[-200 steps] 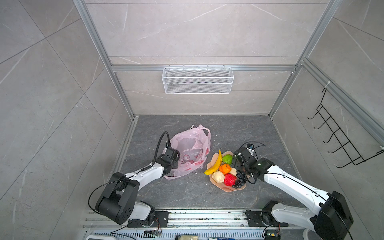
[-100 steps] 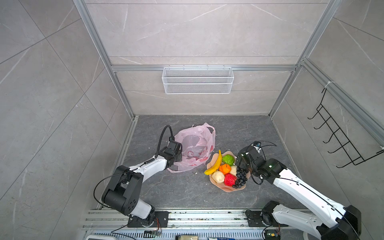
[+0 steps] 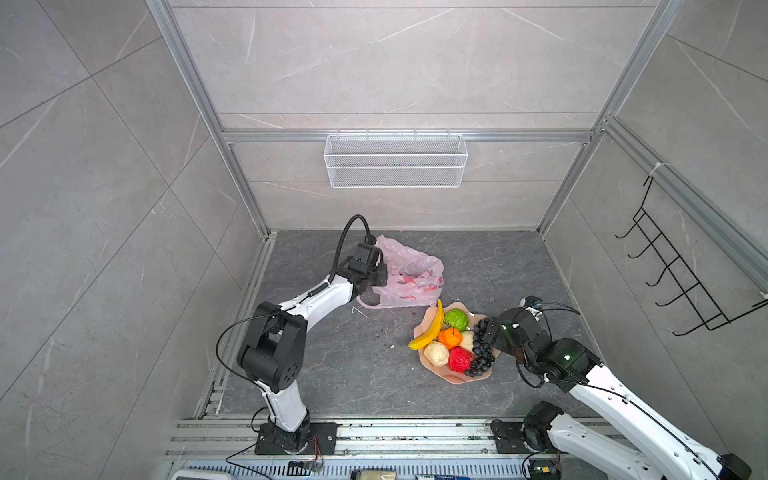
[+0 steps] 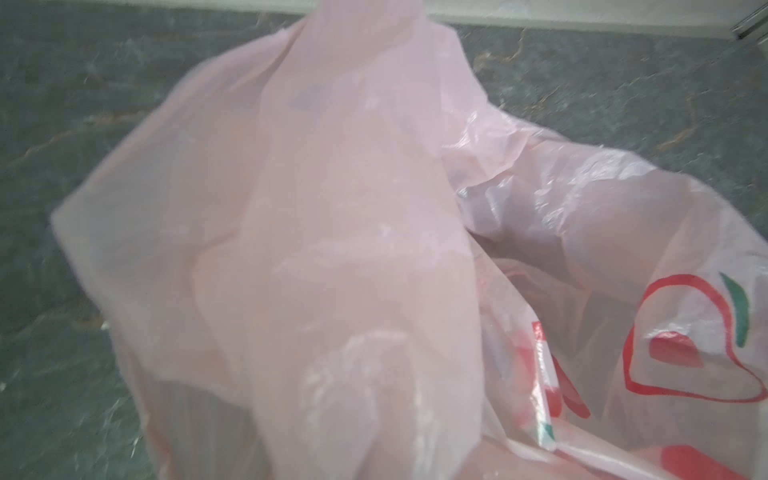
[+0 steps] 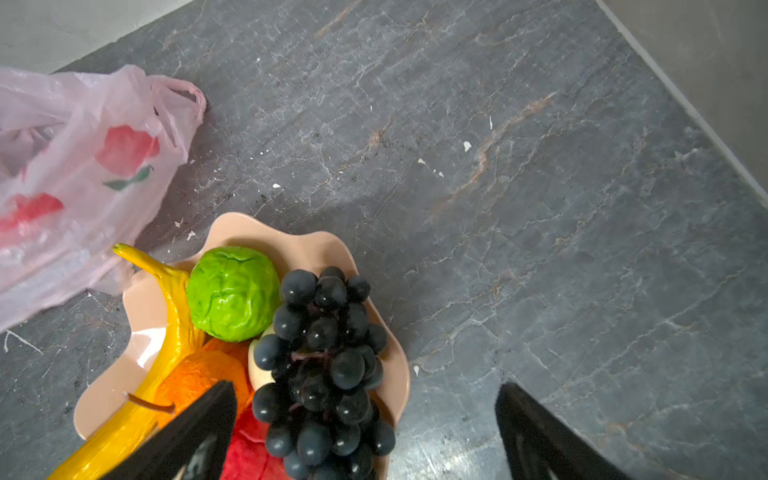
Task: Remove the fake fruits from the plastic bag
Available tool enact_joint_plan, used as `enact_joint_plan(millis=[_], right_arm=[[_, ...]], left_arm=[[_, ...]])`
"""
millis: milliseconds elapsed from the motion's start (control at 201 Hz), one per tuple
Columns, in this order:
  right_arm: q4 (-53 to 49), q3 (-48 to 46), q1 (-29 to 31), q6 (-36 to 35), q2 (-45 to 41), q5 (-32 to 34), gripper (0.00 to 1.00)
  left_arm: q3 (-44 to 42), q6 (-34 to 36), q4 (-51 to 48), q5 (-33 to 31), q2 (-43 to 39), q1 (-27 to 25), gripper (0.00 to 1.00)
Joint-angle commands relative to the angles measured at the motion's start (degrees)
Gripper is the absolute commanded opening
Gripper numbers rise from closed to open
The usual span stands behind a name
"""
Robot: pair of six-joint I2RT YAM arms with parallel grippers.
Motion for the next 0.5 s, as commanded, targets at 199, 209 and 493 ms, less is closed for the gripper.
enact_joint_plan(millis=[199, 209, 493], right_arm=[[1.96, -2.16, -0.21, 2.10, -0.76, -1.21, 0.99], [1.96, -2.20, -0.23, 2.10, -0.67, -1.18, 0.99], [1.95, -1.10, -0.21, 1.83, -0.02, 0.15, 0.99]], left_arm=[[8.74, 4.64, -0.49, 7.40, -2.64, -3.28, 0.00], [8.88, 4.40, -0.49, 7.50, -3.02, -3.38, 0.00], [13.08, 3.87, 1.37, 11.47, -4.11, -4.40, 0.00]])
